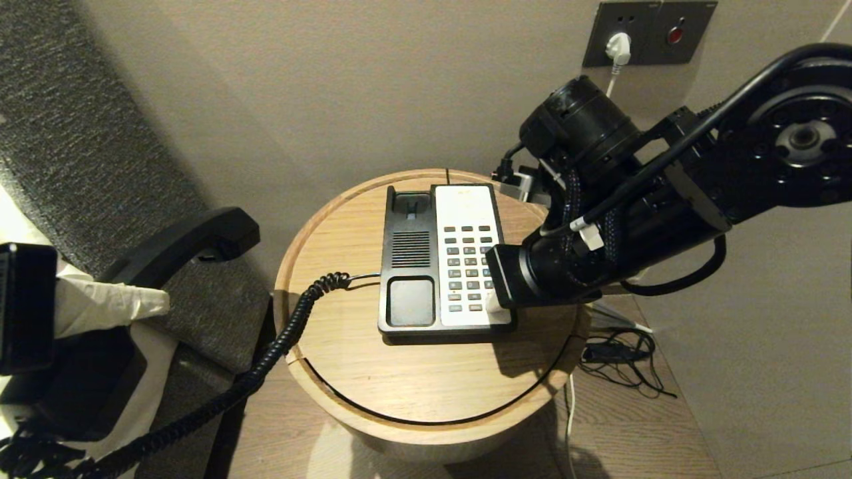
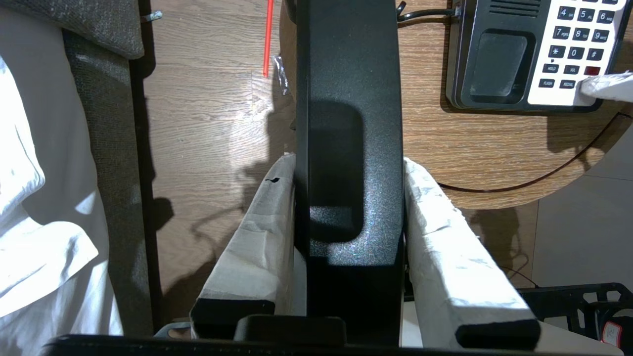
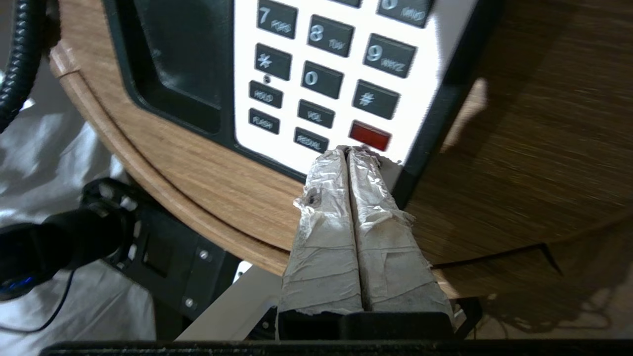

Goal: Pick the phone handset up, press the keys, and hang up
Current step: Dial the number

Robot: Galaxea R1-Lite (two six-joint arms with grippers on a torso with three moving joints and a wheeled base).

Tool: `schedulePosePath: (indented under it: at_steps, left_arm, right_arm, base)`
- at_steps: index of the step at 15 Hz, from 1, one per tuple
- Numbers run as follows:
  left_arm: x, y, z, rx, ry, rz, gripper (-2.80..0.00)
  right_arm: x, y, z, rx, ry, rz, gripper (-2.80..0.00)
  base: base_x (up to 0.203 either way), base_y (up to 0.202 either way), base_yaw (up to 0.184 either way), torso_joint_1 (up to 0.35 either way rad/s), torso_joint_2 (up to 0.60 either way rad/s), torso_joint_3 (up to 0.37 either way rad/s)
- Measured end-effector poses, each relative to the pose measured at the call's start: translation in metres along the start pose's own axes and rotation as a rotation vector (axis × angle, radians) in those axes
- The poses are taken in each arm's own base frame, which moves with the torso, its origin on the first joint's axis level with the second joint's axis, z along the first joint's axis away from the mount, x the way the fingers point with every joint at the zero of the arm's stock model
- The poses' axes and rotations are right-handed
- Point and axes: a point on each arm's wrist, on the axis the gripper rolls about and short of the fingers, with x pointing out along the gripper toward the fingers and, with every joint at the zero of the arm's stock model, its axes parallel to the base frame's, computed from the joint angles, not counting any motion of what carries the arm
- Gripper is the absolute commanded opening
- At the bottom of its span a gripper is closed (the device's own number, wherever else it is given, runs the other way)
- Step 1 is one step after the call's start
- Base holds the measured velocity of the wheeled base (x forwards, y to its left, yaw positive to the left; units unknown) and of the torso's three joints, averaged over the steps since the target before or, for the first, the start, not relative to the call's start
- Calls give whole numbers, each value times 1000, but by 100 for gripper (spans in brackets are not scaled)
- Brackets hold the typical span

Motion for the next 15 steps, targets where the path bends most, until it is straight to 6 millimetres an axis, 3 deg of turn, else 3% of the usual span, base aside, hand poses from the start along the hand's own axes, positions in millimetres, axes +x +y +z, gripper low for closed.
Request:
schedulePosePath:
  at_steps: [12,15]
  left_arm:
    - [0,1,-1,-1,0,0,-280]
    - [-1,1,-1,-4,0,0,-280]
  right_arm:
    - [0,-6,-1,12,7,-15,-280]
    - [-9,-3,-2,5,-7,-1,-280]
  base:
    - [0,0,0,0,0,0]
    - [0,0,0,0,0,0]
